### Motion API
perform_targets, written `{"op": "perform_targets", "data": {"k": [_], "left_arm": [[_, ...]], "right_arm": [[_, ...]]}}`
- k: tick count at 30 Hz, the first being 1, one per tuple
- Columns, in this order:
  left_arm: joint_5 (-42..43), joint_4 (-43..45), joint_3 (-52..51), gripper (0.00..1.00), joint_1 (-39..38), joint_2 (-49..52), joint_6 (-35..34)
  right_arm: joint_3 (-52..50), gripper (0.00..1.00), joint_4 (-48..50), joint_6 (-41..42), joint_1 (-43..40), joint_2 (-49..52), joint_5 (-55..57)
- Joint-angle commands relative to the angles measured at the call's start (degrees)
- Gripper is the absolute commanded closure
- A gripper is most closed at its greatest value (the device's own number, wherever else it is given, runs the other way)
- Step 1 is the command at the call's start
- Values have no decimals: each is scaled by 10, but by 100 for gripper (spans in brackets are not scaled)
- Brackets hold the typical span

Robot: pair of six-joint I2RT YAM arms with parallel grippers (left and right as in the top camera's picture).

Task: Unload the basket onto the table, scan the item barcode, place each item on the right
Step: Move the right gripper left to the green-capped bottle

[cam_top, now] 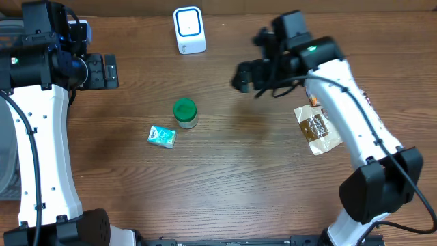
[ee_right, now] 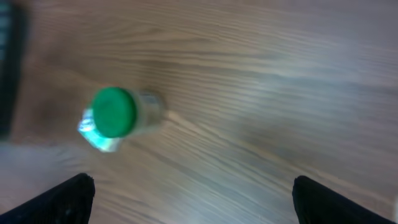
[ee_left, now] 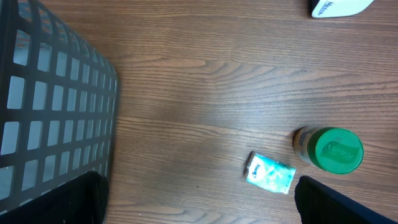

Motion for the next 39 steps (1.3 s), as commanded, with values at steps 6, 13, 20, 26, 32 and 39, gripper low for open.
{"op": "perform_targets", "data": {"k": [6, 13, 20, 26, 32, 39], "left_arm": [[-5, -1, 1, 0, -4, 3, 9], [-5, -1, 1, 1, -4, 3, 9], [-5, -1, 1, 1, -4, 3, 9], [-5, -1, 1, 0, -4, 3, 9], [-5, -1, 1, 1, -4, 3, 9], [-5, -1, 1, 0, -4, 3, 9]], "right_arm": [[5, 0, 90, -3, 116, 13, 70], [5, 0, 157, 59, 185, 75, 145], [5, 0, 222, 74, 211, 147, 170], [5, 1, 229, 63, 216, 171, 192], [5, 9, 231, 48, 216, 173, 170], [5, 10, 233, 47, 221, 185, 166]]}}
